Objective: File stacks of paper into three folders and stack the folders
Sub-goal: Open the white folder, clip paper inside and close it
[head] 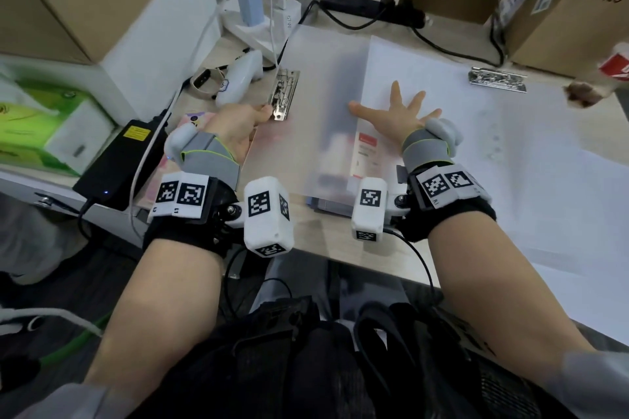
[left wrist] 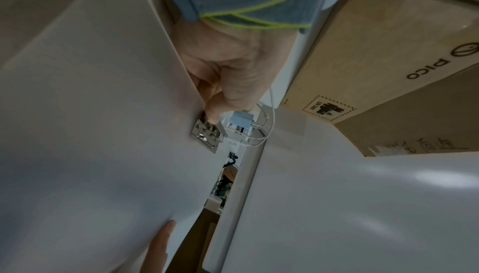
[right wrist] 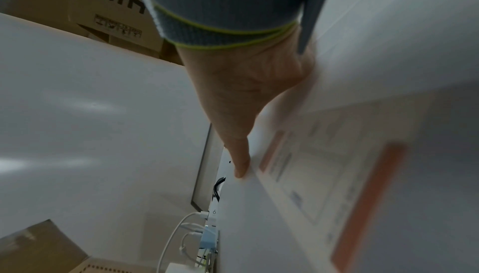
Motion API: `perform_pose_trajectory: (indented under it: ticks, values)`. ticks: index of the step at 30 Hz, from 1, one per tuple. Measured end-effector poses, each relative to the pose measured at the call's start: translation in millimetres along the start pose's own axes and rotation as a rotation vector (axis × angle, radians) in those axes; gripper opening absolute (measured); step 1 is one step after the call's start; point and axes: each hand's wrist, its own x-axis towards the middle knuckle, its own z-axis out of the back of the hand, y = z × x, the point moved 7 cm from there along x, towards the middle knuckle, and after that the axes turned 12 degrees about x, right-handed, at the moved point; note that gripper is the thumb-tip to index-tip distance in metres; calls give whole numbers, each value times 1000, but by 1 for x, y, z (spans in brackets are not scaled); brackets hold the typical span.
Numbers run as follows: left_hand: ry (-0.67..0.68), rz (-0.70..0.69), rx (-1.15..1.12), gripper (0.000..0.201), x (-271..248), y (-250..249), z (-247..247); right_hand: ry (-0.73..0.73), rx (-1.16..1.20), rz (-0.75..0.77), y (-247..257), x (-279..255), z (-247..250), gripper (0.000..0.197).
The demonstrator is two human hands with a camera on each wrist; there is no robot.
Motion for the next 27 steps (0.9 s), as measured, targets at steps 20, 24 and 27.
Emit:
perform_pose_trajectory:
  ticks: [20, 24, 27]
  values:
    - [27, 23, 260, 37, -26, -31, -3, 14, 7, -2, -6, 0, -2, 105]
    - [-258, -202, 257, 27, -19, -49, 2, -4, 25, 3, -6, 2, -2, 104]
    - [-326, -351, 165, 25, -16, -63, 3, -17, 37, 11, -8, 3, -2, 105]
